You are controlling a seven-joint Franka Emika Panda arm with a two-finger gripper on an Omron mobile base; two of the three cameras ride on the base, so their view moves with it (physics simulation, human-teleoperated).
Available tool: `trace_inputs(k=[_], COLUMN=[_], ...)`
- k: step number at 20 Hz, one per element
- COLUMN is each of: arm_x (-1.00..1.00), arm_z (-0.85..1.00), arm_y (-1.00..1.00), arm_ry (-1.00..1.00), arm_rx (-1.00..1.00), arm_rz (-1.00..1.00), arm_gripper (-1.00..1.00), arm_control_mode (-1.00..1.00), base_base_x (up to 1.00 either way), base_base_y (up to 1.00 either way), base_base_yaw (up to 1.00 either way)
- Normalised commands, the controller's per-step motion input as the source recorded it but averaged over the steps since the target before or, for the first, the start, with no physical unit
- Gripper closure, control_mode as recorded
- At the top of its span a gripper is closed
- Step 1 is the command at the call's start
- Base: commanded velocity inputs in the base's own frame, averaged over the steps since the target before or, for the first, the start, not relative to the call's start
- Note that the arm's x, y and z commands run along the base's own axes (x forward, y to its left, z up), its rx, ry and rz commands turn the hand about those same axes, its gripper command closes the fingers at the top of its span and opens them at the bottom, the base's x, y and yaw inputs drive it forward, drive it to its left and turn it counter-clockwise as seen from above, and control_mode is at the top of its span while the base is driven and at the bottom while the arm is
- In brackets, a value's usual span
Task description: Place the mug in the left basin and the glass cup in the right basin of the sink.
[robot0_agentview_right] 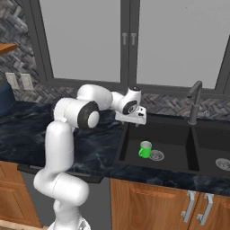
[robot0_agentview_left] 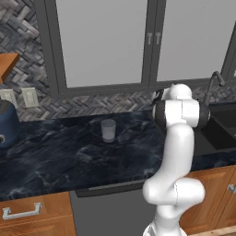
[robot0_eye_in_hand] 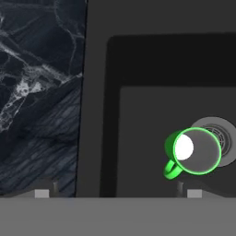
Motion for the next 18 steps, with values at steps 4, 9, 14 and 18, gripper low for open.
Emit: trace_inputs(k=[4,9,14,18], arm_x=[-0.03,0.00,0.00,0.00], arm_z=[0.23,0.22,0.18,0.10], arm_y=[0.41,0.35,0.22,0.14], arm_ry=[0.00,0.00,0.00,0.00], arm_rx=[0.00,0.00,0.00,0.00], arm_rz=[0.00,0.00,0.00,0.00], arm_gripper=[-1.00,-1.00,-1.00,-1.00], arm_control_mode=[-1.00,-1.00,-1.00,-1.00], base_base_x=[0.00,0.00,0.00,0.00], base_base_y=[0.00,0.00,0.00,0.00], base_base_yaw=[0.00,0.00,0.00,0.00])
